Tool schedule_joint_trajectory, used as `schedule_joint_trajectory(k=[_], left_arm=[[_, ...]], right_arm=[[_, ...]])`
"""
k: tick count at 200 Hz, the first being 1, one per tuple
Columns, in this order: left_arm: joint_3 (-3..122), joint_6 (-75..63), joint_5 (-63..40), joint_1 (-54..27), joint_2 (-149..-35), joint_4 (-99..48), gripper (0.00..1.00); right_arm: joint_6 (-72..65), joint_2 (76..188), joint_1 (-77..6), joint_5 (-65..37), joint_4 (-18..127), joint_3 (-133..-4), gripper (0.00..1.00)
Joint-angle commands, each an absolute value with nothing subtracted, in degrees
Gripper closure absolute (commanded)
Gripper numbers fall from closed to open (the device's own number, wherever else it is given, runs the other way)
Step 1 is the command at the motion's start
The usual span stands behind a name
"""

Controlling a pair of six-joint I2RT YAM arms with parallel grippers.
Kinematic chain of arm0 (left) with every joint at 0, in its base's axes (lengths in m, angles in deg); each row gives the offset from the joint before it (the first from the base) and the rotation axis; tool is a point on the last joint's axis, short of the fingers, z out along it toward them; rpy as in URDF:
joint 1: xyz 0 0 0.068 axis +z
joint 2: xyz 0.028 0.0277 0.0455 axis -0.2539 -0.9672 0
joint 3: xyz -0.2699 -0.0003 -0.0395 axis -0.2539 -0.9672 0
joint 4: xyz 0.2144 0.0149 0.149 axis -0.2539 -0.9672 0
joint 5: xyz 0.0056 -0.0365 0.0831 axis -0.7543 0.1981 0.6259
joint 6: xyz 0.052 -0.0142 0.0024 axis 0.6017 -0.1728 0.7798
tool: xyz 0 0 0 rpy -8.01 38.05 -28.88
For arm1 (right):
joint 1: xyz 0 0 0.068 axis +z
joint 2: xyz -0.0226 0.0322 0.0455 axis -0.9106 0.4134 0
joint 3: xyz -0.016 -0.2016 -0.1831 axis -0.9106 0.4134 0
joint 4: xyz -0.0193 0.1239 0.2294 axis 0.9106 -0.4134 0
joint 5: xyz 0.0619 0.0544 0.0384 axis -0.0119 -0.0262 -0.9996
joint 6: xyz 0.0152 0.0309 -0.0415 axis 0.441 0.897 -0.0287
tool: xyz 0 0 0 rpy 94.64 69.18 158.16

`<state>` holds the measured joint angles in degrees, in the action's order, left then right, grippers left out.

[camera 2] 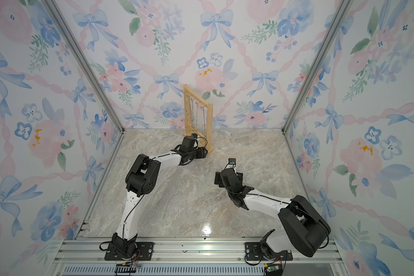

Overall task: Take the necklace off the jewelry display stand
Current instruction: Adjust the stand at the center of the board.

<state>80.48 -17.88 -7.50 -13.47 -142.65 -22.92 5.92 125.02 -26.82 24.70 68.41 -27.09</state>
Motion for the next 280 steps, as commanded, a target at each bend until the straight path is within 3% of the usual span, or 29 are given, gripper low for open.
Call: schedule_joint_trajectory(k=[1, 119, 123, 127, 131, 203, 280], left_arm=[[80.82, -19.34, -8.15, -14.5, -145.7, -27.15, 0.35], [68.66, -14.42, -3.23, -15.28, -134.01, -26.82, 0.17], [67.98, -14.16, -2.92, -15.27, -133.14, -26.85, 0.15], [67.22, -13.85, -2.45, -15.26, -132.25, -26.79, 0.03], [66.68, -13.56, -2.02, -15.28, -131.46, -26.7, 0.02], [57.99, -12.9, 14.33, -13.01, -115.2, -24.51, 0.02], [61.37, -10.95, 2.31, -1.61, -109.83, -21.7, 0.02]], right_arm=[[5.6, 124.0, -27.33, 26.01, 67.05, -27.87, 0.04], [6.61, 123.73, -28.16, 25.84, 66.71, -27.67, 0.04], [6.66, 123.66, -28.14, 25.86, 66.77, -27.59, 0.04], [6.66, 123.65, -28.19, 25.91, 66.83, -27.56, 0.04], [6.74, 123.65, -28.14, 25.9, 66.93, -27.41, 0.04], [7.51, 122.31, -28.31, 26.94, 69.3, -25.59, 0.04], [7.93, 120.3, -29.81, 29.81, 83.6, -17.12, 0.03]])
